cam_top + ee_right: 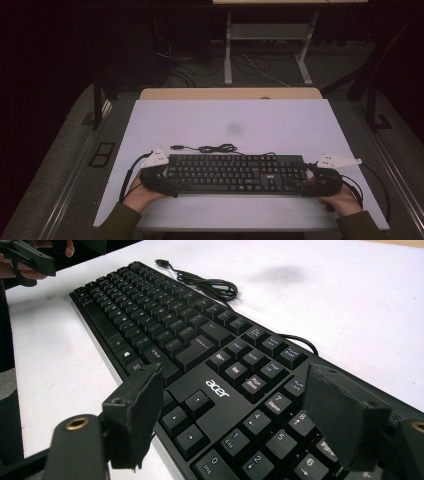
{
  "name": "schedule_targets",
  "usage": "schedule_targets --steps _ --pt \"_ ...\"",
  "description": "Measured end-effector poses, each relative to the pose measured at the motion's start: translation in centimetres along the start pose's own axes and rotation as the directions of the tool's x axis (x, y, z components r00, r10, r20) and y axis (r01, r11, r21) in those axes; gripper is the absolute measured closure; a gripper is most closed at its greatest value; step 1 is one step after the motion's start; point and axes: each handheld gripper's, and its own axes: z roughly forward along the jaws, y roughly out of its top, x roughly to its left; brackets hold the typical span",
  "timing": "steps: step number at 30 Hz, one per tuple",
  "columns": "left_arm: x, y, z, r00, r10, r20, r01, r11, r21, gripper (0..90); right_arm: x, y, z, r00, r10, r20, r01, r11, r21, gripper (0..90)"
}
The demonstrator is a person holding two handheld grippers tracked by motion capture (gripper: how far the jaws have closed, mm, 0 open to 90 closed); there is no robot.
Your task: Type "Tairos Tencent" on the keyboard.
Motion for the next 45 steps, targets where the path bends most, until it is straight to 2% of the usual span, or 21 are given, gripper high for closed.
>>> schedule_targets --steps 19,45 --pt "0.0 0.2 0.0 1.0 0.0 0.001 0.0 1.0 -0.004 0.0 0.5 1.0 0.9 0.9997 -0.018 -0.018 0.018 1.0 -0.005 23.8" --pt "0.1 0.8 0.8 1.0 0.002 0.0 -0.002 0.9999 -0.011 0.0 1.9 3.0 3.8 0.9969 -0.045 -0.065 0.047 0.999 0.016 24.1"
